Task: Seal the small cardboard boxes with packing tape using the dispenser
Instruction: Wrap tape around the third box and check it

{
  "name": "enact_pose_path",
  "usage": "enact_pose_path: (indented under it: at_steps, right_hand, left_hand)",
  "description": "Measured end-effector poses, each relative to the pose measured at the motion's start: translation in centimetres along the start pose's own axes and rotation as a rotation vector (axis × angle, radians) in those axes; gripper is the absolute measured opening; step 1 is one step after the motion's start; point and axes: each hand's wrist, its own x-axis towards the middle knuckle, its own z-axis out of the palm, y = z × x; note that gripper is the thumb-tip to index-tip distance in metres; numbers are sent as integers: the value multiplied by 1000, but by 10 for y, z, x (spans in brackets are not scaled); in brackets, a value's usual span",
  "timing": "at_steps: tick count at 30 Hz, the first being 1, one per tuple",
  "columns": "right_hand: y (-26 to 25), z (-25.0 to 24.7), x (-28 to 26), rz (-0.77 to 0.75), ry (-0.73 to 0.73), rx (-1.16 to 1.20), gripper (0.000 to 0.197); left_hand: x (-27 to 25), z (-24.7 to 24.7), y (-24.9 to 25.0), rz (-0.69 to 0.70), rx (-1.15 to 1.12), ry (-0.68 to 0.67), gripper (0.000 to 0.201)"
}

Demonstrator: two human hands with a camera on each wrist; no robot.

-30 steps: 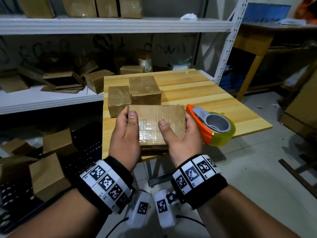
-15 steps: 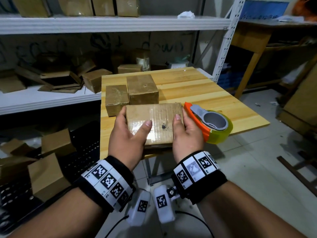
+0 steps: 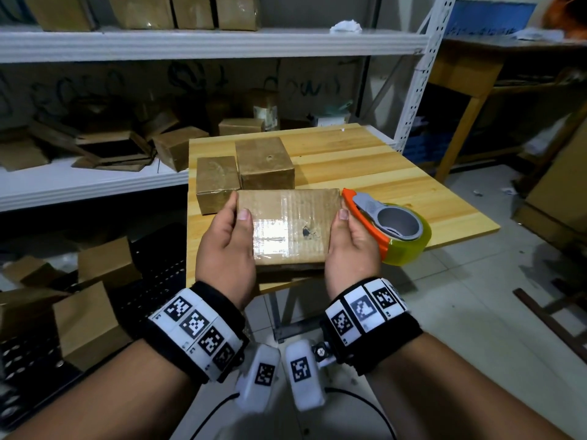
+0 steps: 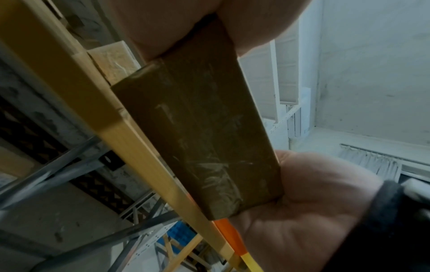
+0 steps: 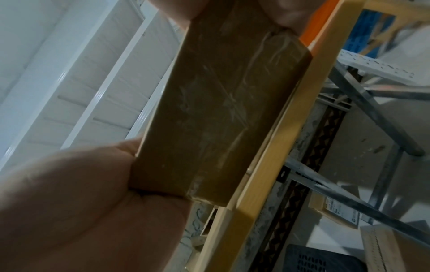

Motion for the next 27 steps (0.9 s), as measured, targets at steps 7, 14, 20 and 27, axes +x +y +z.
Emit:
enact_pose_path:
  at_steps: [7,14,20,27]
  right_hand:
    - [-8,-2,2,116,26,37,51]
    - [-1,-2,-1,50,-184,-103,77]
    - [2,-10,1,-6,-218,-24,40]
    - [-6,-5,-6,47,-43,-40,41]
  left_hand:
    - [4,-5,2,-58,13,-65,45]
    - [6,1,2,-89,4,-126,62]
    - [2,-3,-4,52,46,-139,71]
    - [0,-3,6,132,57,-172,67]
